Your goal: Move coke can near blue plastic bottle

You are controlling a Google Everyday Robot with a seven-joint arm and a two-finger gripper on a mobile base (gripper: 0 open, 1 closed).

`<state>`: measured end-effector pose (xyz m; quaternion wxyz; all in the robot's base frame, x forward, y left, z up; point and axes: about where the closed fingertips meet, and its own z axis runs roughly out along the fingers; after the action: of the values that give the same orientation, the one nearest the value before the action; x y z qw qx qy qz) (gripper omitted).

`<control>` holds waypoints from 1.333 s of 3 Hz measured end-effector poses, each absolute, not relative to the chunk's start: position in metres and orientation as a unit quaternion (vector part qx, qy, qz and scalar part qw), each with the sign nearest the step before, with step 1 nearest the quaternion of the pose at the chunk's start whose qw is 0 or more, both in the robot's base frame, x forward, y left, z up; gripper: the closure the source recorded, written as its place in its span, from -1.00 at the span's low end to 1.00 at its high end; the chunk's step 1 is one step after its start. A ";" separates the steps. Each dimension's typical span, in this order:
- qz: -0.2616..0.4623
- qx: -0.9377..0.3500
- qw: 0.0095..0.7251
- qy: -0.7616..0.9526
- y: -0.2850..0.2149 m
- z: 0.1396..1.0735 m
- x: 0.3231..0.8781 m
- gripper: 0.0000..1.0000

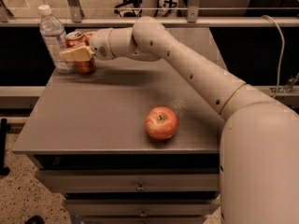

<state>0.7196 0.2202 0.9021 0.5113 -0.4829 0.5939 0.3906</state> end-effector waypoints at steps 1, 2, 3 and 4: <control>0.385 -0.486 0.520 0.588 0.221 0.904 0.723 -1.00; 0.383 -0.486 0.521 0.587 0.220 0.905 0.724 -1.00; 0.363 -0.496 0.520 0.592 0.192 0.909 0.725 -1.00; 0.305 -0.514 0.528 0.604 0.130 0.936 0.736 -1.00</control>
Offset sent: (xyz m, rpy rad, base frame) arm 0.0100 -0.0139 0.0043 -0.0003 -0.0544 -0.0253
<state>0.7362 0.1302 0.9360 0.5279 -0.5138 0.6037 0.3049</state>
